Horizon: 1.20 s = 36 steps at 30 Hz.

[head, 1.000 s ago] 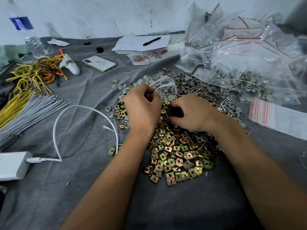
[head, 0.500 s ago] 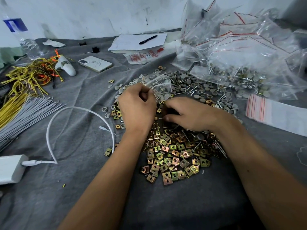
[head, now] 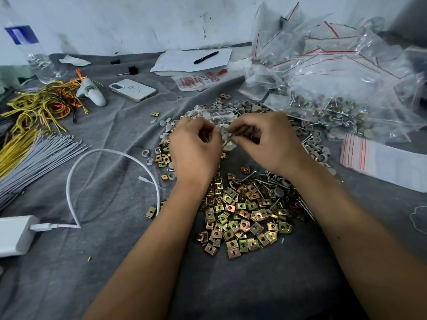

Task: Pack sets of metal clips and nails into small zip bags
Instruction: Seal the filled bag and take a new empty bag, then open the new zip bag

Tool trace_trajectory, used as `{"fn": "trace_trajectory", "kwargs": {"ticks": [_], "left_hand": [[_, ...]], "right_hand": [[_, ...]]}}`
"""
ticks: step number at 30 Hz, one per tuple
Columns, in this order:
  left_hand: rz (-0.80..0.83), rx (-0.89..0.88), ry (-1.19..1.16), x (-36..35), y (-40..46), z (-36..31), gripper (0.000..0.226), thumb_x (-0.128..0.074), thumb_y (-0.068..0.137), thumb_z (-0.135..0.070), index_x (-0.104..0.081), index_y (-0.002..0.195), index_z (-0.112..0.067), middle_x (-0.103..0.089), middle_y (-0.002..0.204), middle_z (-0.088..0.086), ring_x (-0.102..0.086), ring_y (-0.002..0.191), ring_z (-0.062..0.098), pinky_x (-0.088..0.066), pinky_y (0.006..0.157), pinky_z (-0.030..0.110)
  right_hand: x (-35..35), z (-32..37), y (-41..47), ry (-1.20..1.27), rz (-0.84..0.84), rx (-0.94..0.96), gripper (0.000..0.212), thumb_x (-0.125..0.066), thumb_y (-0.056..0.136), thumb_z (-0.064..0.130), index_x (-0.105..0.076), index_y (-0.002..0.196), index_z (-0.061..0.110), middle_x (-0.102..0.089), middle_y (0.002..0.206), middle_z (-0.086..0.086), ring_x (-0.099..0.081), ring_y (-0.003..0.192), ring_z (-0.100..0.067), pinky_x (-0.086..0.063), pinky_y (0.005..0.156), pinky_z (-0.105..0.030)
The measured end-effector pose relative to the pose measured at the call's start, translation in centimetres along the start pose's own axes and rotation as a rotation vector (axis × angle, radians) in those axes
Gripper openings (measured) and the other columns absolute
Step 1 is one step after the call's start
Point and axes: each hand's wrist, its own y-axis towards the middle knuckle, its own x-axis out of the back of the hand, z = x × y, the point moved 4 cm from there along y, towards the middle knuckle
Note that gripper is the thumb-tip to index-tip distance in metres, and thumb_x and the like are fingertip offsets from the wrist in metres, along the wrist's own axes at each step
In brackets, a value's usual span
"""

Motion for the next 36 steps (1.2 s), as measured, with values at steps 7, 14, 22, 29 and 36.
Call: {"fn": "trace_trajectory", "kwargs": {"ticks": [7, 14, 22, 29, 36], "left_hand": [[-0.060, 0.037, -0.014, 0.5, -0.1, 0.0, 0.015, -0.073, 0.089, -0.021, -0.072, 0.077, -0.012, -0.064, 0.078, 0.002, -0.060, 0.074, 0.021, -0.052, 0.071, 0.043], [-0.057, 0.058, -0.001, 0.6, 0.0, 0.1, 0.015, -0.073, 0.088, -0.017, -0.071, 0.074, -0.012, -0.065, 0.076, 0.003, -0.058, 0.073, 0.019, -0.049, 0.068, 0.038], [-0.050, 0.049, -0.018, 0.5, 0.0, 0.1, 0.014, -0.073, 0.088, -0.015, -0.071, 0.074, -0.011, -0.066, 0.076, 0.003, -0.057, 0.074, 0.017, -0.049, 0.068, 0.036], [0.035, 0.021, -0.048, -0.3, 0.0, 0.1, 0.012, -0.074, 0.088, -0.017, -0.072, 0.077, -0.012, -0.067, 0.076, 0.003, -0.063, 0.071, 0.020, -0.054, 0.068, 0.043], [0.070, -0.023, -0.053, -0.5, -0.2, -0.1, 0.014, -0.074, 0.087, -0.015, -0.071, 0.074, -0.011, -0.065, 0.072, 0.002, -0.061, 0.066, 0.016, -0.052, 0.063, 0.039]], "right_hand": [[1.1, -0.8, 0.2, 0.068, -0.108, -0.038, 0.016, -0.084, 0.082, 0.011, -0.074, 0.093, 0.014, -0.071, 0.083, 0.007, -0.068, 0.075, -0.007, -0.058, 0.068, -0.021], [1.5, -3.4, -0.6, 0.058, 0.489, -0.137, 0.012, -0.086, 0.076, 0.037, -0.077, 0.083, 0.032, -0.072, 0.084, 0.016, -0.068, 0.078, -0.003, -0.051, 0.065, -0.015], [0.6, -4.0, -1.1, 0.076, 0.696, -0.169, 0.010, -0.084, 0.083, 0.027, -0.077, 0.081, 0.034, -0.068, 0.090, 0.019, -0.067, 0.082, -0.003, -0.049, 0.071, -0.014], [1.5, -3.3, -0.3, 0.350, 0.382, -0.186, 0.003, -0.072, 0.093, 0.018, -0.070, 0.095, 0.019, -0.074, 0.090, 0.002, -0.070, 0.082, -0.011, -0.055, 0.071, -0.019], [1.3, -2.6, 0.0, 0.278, 0.078, -0.062, 0.014, -0.085, 0.081, 0.013, -0.074, 0.090, 0.017, -0.074, 0.085, 0.006, -0.073, 0.079, -0.015, -0.059, 0.064, -0.020]]}}
